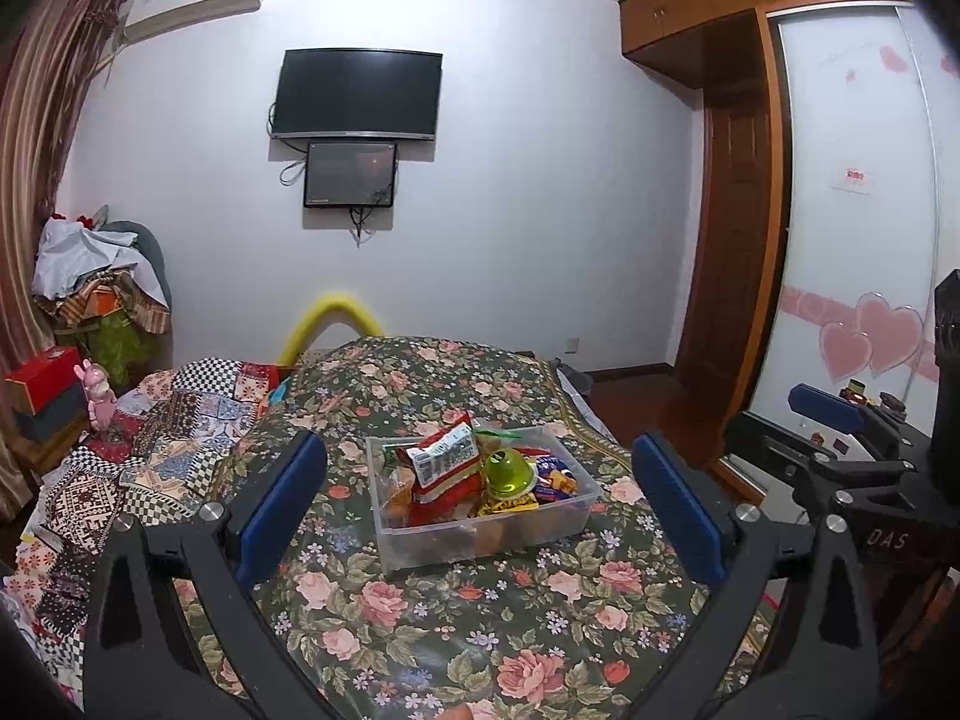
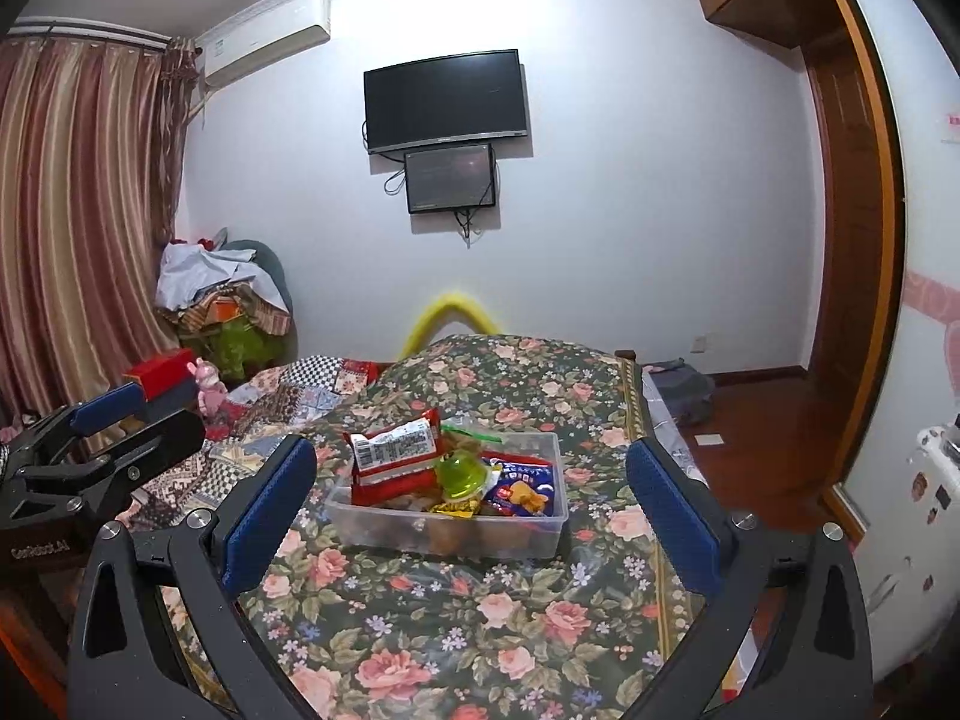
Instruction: Organize snacks
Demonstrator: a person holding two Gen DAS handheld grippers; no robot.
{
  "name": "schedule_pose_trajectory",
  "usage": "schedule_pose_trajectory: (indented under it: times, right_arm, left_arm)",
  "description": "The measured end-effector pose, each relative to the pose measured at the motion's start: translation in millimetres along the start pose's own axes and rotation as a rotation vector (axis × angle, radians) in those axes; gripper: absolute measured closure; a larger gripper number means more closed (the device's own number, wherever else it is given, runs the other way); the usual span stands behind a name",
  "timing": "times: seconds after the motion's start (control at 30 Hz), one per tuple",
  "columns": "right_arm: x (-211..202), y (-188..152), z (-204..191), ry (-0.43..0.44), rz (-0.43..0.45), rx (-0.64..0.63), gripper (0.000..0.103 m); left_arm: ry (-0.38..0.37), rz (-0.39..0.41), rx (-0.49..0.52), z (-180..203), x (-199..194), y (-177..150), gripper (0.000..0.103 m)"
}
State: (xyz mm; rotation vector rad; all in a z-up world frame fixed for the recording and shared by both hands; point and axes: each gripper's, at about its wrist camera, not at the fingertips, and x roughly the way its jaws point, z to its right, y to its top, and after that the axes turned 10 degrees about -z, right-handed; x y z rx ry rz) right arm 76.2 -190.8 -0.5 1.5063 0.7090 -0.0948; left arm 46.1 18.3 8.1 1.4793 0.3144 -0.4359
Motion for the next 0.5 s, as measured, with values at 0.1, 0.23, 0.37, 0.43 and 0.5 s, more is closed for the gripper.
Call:
schedule_pose_trajectory:
  times: [0.1,0.23,0.37,0.43,0.5]
  right_arm:
    - [0.0,0.5,0.1,-0.003,0.000,-0.001,0.000]
    - [0.2,0.4,0.1,-0.004,-0.001,-0.001,0.000]
    - [0.3,0.3,0.0,-0.004,0.000,0.000,0.000]
    - [0.3,0.4,0.2,-0.003,-0.001,-0.001,0.000]
    - [0.5,0.1,0.7,-0.005,-0.002,-0.003,0.000]
  left_arm:
    - [0.004,0.002,0.007,0.9,0.0,-0.3,0.000]
    - [-0.005,0.001,0.012,2.1,0.4,-0.9,0.000]
    - [-0.016,-0.004,0.022,3.2,1.7,-1.1,0.000]
    - [-0.012,-0.004,0.024,3.3,2.0,-1.5,0.000]
    - [-0.014,-0.008,0.022,2.7,2.8,-2.0,0.000]
